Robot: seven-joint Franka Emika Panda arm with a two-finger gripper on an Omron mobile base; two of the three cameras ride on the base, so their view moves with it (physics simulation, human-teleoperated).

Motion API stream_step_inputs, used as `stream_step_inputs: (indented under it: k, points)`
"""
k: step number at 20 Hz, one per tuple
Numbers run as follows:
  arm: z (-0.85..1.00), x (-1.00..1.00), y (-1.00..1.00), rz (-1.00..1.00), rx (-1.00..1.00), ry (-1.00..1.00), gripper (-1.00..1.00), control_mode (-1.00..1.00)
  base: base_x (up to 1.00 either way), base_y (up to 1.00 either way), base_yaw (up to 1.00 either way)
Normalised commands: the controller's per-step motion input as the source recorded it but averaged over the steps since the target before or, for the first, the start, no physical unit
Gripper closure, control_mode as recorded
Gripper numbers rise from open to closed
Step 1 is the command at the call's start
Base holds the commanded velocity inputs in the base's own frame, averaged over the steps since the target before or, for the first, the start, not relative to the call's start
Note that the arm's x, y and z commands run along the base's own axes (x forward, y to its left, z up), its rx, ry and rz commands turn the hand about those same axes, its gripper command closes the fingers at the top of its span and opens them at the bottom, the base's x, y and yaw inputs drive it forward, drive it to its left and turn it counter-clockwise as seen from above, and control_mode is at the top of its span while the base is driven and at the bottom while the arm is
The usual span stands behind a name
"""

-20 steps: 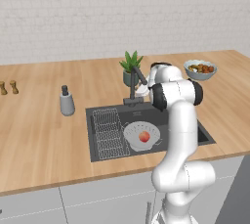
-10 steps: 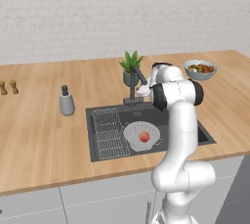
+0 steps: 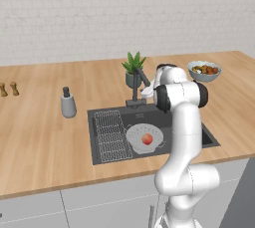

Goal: Put the colander in the sink, put the peach in the colander, and turn on the sink faucet and pour water over the colander.

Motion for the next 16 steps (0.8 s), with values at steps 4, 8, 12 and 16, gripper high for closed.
stream_step_inputs:
  k: [4, 8, 12, 16]
  points:
    - [0.0, 0.01, -0.65, 0.0, 0.0, 0.0, 1.0, -1.0, 0.0, 0.0, 0.0]
    - [-0.04, 0.0, -0.65, 0.0, 0.0, 0.0, 1.0, -1.0, 0.0, 0.0, 0.0]
    - [-0.09, 0.0, -0.66, 0.0, 0.0, 0.0, 1.0, -1.0, 0.0, 0.0, 0.0]
    - [-0.23, 0.0, -0.61, -0.01, 0.0, 0.04, 1.0, -1.0, 0.0, 0.0, 0.0]
